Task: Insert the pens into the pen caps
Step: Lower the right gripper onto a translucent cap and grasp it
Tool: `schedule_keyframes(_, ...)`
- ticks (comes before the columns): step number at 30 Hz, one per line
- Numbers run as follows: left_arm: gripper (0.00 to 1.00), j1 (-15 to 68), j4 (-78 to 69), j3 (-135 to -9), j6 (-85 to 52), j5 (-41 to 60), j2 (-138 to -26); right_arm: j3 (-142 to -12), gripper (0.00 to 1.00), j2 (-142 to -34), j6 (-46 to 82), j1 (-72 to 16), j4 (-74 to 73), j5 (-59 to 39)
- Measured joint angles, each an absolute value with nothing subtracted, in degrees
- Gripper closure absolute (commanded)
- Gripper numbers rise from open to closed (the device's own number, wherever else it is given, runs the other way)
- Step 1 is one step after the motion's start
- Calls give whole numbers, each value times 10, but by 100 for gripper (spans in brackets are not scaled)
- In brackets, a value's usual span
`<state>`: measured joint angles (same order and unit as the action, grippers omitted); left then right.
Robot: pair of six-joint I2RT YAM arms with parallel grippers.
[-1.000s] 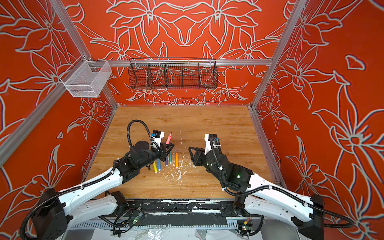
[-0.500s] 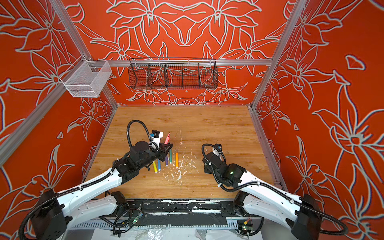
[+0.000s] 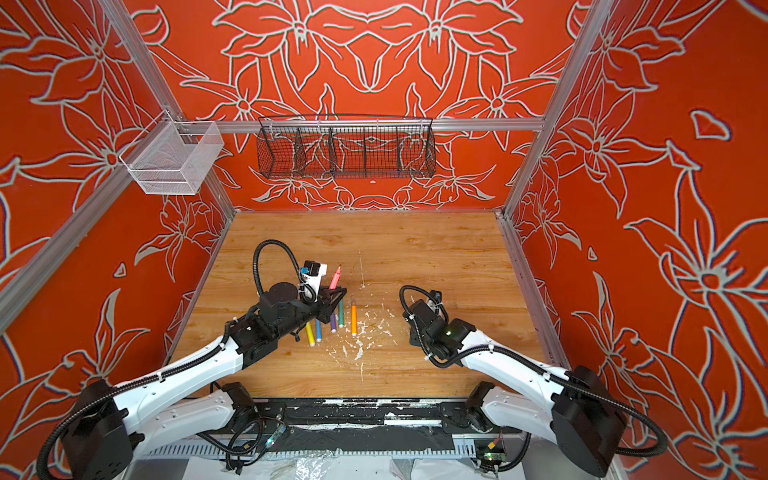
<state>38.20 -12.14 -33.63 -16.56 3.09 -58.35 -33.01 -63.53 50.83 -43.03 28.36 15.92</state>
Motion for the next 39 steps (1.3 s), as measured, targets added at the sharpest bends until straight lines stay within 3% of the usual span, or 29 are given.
schedule_keyframes(14, 100, 382, -121, -336, -165, 33, -579, -364, 63, -766, 495, -402, 248, 145)
schedule_keyframes(24, 100, 383, -121, -336, -165, 36, -579, -367, 64, -777, 490, -389, 247, 147)
schedule_keyframes(39, 100, 383, -121, -336, -164, 38, -579, -369, 79, -815, 482, -379, 214, 150)
